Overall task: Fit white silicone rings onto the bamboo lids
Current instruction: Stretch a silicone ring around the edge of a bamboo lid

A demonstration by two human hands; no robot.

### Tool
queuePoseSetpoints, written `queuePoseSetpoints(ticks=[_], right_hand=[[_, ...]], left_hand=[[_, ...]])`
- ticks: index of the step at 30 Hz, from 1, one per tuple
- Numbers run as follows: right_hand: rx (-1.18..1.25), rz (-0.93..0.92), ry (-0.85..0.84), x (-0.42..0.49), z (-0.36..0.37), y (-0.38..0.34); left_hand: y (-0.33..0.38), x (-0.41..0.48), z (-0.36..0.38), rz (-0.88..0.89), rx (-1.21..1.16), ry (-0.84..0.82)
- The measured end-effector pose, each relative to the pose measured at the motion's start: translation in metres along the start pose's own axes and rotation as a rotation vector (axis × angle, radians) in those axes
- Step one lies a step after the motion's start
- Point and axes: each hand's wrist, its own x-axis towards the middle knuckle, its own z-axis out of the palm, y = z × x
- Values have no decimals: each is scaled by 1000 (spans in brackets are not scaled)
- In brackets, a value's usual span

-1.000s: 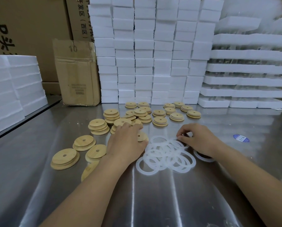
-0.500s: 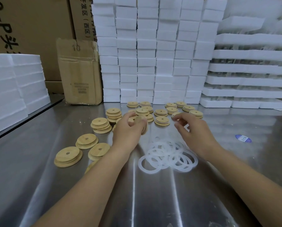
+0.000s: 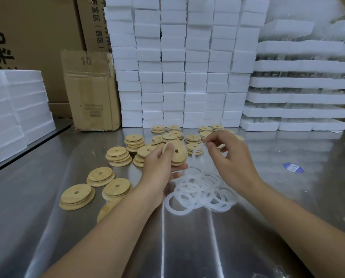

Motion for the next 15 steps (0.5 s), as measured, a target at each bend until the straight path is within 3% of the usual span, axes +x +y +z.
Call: queuePoseSetpoints(ticks=[5, 10, 15], right_hand=[[86, 50, -89, -3, 5, -7], [133, 99, -85, -3, 9, -3], [153, 110, -89, -3, 9, 1]], left_hand=[[3, -2, 2, -28, 53, -99], [-2, 1, 1, 184, 267, -195], [-10, 0, 1, 426, 381, -176]])
